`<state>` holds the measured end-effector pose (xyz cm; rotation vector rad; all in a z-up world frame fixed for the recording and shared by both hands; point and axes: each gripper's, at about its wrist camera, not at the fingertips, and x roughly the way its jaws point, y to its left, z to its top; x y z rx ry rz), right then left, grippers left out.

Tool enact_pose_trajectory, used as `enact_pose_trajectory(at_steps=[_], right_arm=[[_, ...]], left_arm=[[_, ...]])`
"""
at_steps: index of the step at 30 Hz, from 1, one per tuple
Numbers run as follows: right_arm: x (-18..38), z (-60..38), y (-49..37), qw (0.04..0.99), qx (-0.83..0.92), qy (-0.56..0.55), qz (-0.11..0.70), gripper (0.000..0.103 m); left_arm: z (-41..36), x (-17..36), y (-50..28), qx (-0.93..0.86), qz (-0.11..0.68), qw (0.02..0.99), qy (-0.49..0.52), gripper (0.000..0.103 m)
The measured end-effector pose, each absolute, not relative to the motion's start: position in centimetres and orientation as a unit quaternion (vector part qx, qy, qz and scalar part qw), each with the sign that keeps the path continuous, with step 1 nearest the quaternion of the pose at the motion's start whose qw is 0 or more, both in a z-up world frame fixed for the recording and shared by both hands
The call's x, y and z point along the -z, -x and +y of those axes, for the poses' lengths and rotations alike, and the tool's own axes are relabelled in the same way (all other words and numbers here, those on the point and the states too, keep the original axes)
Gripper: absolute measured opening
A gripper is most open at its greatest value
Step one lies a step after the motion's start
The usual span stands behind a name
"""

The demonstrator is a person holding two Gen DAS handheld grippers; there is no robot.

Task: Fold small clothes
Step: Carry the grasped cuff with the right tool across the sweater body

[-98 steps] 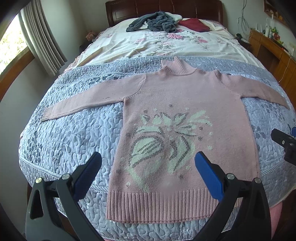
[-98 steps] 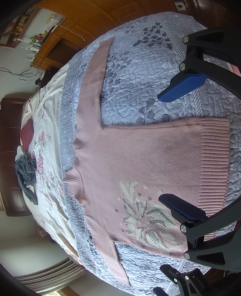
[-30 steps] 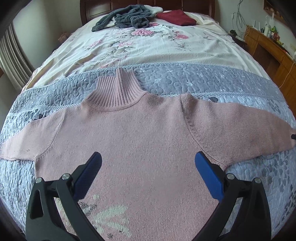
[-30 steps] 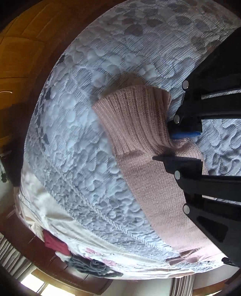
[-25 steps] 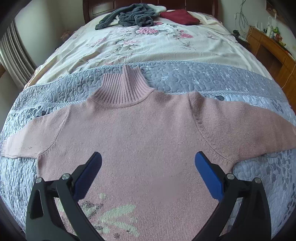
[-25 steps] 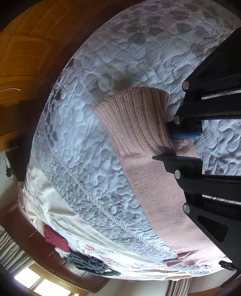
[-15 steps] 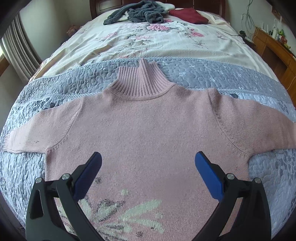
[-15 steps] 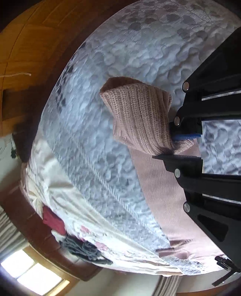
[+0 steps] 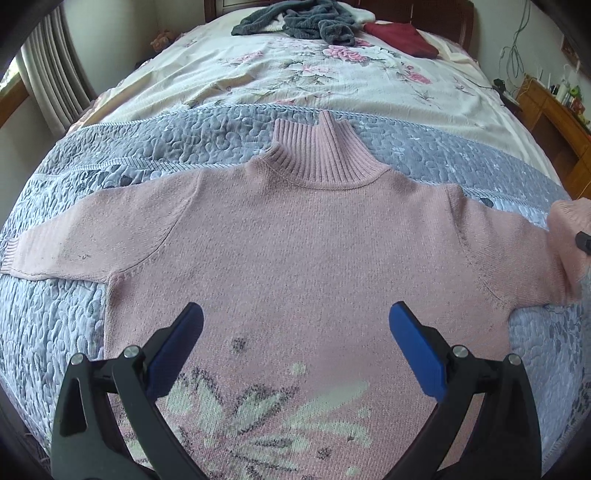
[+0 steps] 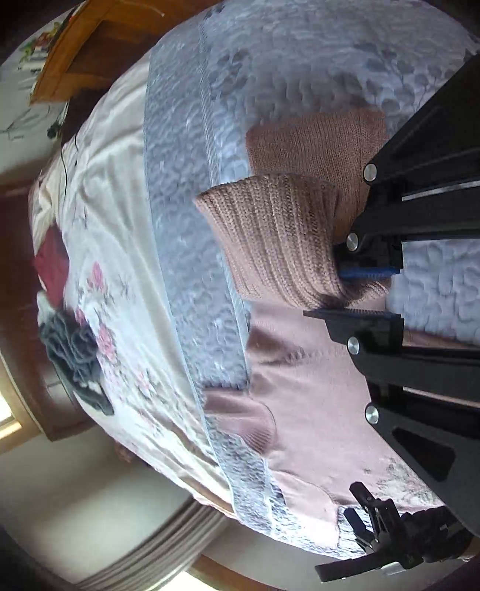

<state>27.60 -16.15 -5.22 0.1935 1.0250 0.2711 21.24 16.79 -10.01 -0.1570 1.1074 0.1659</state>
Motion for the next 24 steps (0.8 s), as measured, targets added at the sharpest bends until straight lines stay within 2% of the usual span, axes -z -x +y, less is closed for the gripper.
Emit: enact_pose_trajectory(at_steps=[13, 15, 17, 19, 24], right_arm=[[11.9, -4.6, -27.5, 0.818, -0.178, -0.031, 0.546, 0.014], [13.2, -4.2, -27.2, 0.807, -0.182, -0.029, 0.560, 0.019], [14.2, -4.0, -26.6, 0.795, -0.197, -0.028, 0.573, 0.030], [14.3, -4.0, -25.7, 0.789, -0.214, -0.031, 0.575, 0.034], [12.4, -6.8, -23.0, 0.800, -0.223, -0.045, 0.556, 0.035]], left_arm=[[19.8, 10.7, -20.8, -0.081, 0.533, 0.836, 0.100, 0.100], [19.7, 10.8, -20.9, -0.078, 0.535, 0.835, 0.101, 0.100], [19.4, 11.0, -21.1, -0.073, 0.538, 0.834, 0.103, 0.100], [19.0, 11.3, -21.3, -0.066, 0.541, 0.833, 0.101, 0.100], [16.4, 11.9, -21.8, -0.031, 0.551, 0.829, 0.088, 0.100]])
